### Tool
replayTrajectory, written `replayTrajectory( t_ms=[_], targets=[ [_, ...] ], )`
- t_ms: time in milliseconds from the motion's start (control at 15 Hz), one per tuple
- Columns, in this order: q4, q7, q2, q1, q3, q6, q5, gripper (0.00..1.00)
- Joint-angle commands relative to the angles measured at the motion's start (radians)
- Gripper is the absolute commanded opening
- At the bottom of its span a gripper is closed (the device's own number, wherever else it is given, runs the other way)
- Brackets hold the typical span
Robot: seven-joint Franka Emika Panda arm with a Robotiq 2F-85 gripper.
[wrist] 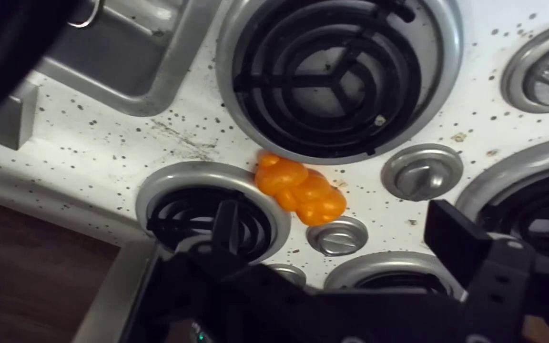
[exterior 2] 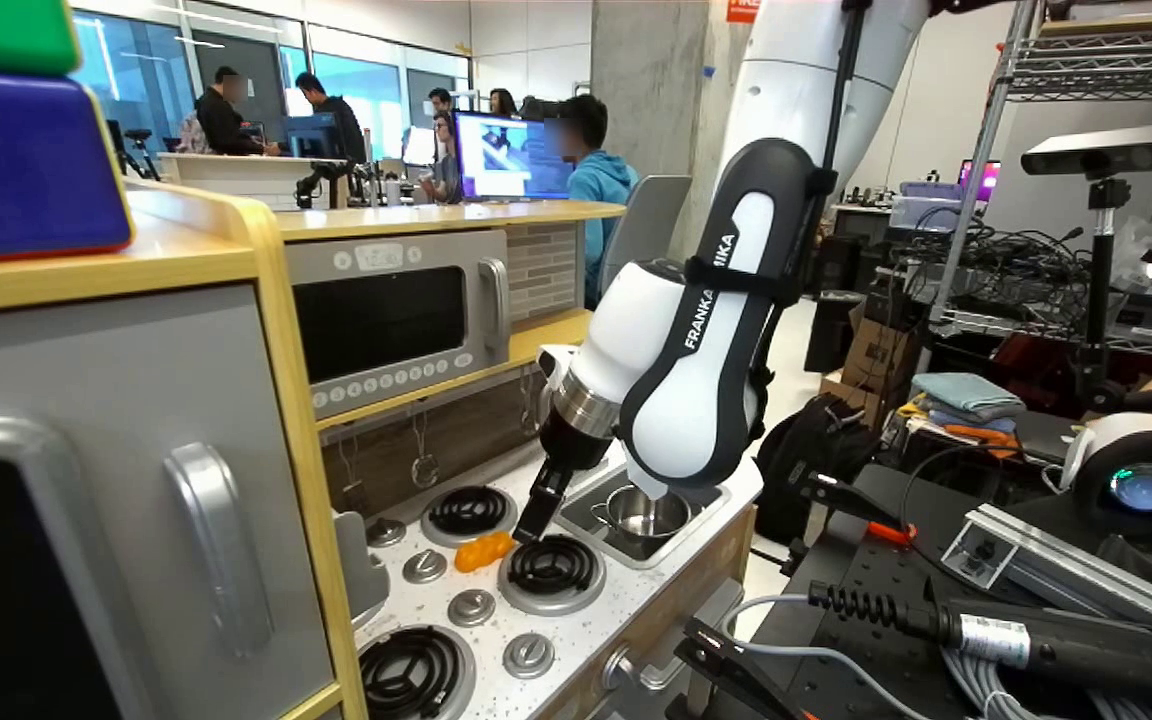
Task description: Put the orange object in the silver pot in the sink
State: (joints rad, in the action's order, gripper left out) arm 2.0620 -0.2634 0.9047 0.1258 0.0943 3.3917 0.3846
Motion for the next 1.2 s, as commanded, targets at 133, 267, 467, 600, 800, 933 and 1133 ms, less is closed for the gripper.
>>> replayTrajectory(
  t_ms=[133, 267, 467, 600, 800, 933, 1133],
  targets=[
    [-0.099, -0.009, 0.061, 0.023, 0.084, -0.138, -0.022, 1.0],
    [-0.145, -0.013, 0.079, -0.007, 0.069, -0.127, -0.032, 1.0],
    [-0.215, -0.015, 0.112, -0.051, 0.036, -0.106, -0.031, 1.0],
    [-0.26, -0.008, 0.133, -0.083, 0.009, -0.127, -0.04, 1.0],
    [-0.331, 0.005, 0.177, -0.123, -0.032, -0.142, -0.064, 1.0],
    [-0.37, 0.016, 0.2, -0.14, -0.055, -0.166, -0.088, 1.0],
    [-0.415, 0.03, 0.229, -0.162, -0.09, -0.214, -0.118, 1.0]
  ],
)
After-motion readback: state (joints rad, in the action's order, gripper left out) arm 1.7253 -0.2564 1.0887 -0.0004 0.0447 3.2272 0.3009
